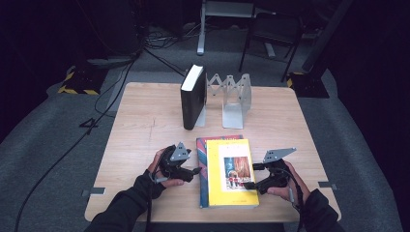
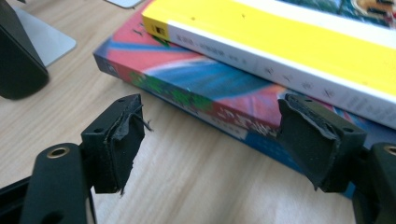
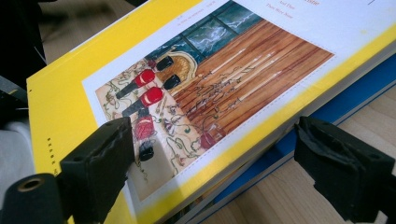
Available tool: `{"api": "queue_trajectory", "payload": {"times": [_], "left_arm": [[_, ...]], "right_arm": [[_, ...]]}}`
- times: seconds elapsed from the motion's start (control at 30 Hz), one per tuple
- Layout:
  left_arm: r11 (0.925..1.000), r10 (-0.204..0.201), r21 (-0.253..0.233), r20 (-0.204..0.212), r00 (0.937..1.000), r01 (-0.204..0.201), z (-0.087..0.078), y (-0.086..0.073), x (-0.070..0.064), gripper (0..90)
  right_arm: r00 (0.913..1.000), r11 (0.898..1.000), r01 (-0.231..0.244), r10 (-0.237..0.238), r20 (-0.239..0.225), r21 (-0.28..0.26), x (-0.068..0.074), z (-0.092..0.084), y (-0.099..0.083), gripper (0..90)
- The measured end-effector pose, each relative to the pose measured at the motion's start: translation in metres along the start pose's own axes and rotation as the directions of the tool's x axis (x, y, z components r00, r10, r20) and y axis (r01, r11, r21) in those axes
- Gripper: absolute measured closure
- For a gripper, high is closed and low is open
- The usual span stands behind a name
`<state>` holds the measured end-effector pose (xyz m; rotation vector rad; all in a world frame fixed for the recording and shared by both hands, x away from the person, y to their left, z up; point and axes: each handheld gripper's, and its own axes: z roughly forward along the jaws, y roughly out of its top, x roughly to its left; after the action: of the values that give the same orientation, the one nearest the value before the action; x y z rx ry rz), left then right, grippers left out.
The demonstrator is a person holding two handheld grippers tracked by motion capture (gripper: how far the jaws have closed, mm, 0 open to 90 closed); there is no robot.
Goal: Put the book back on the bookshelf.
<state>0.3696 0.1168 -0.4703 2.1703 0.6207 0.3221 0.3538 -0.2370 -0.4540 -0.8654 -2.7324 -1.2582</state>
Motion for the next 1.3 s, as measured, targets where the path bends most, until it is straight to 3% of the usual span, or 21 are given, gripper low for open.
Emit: {"api": "queue_trajectory", "payload": {"times": [0.13, 0.27, 0.47, 0.57, 0.73, 0.9, 1.0, 1.1, 1.2, 1.3], "left_arm": [[0.9998, 0.003, -0.021, 0.018, 0.9998, -0.003, 0.0, 0.004, 0.001, 24.2], [0.9997, 0.025, 0.004, 0.031, 0.9992, -0.025, 0.007, 0.008, -0.003, 24.4], [0.9996, -0.003, 0.027, 0.044, 0.999, 0.002, 0.012, 0.013, 0.002, 22.3], [0.9994, -0.019, 0.03, 0.062, 0.9979, 0.017, 0.013, 0.012, 0.005, 22.3], [0.9994, 0.005, 0.033, 0.043, 0.999, -0.007, 0.011, 0.013, 0.005, 22.5], [0.9994, -0.014, 0.031, 0.056, 0.9983, 0.013, 0.011, 0.011, 0.009, 22.5], [0.9995, -0.014, 0.028, 0.053, 0.9985, 0.012, 0.011, 0.011, 0.008, 22.5], [0.9996, -0.011, 0.027, 0.051, 0.9986, 0.009, 0.011, 0.011, 0.008, 22.5], [0.9996, -0.009, 0.026, 0.043, 0.999, 0.008, 0.01, 0.011, 0.007, 22.5], [0.9997, -0.005, 0.024, 0.039, 0.9992, 0.004, 0.01, 0.011, 0.006, 22.5]], "right_arm": [[0.9991, 0.999, 0.035, -0.035, 0.024, -0.005, 0.004, 0.0, 0.001, 12.3], [0.9965, 0.998, 0.069, -0.069, 0.048, -0.003, 0.007, -0.001, 0.003, 12.5], [0.9913, 0.994, 0.109, -0.109, 0.074, 0.009, 0.012, -0.001, 0.006, 13.2], [0.9854, 0.99, 0.142, -0.143, 0.093, 0.013, 0.014, -0.002, 0.007, 13.9], [0.9684, 0.977, 0.212, -0.209, 0.137, -0.008, 0.019, -0.005, 0.009, 21.3], [0.9695, 0.976, 0.215, -0.211, 0.124, -0.02, 0.014, -0.003, 0.013, 21.3], [0.9701, 0.978, 0.204, -0.197, 0.142, -0.035, 0.01, 0.0, 0.017, 21.2], [0.9673, 0.973, 0.227, -0.221, 0.123, -0.031, 0.012, 0.005, 0.024, 22.0], [0.9727, 0.975, 0.22, -0.218, 0.081, -0.024, 0.011, 0.013, 0.033, 22.1], [0.9735, 0.975, 0.221, -0.219, 0.066, -0.031, 0.01, 0.018, 0.037, 23.9]]}}
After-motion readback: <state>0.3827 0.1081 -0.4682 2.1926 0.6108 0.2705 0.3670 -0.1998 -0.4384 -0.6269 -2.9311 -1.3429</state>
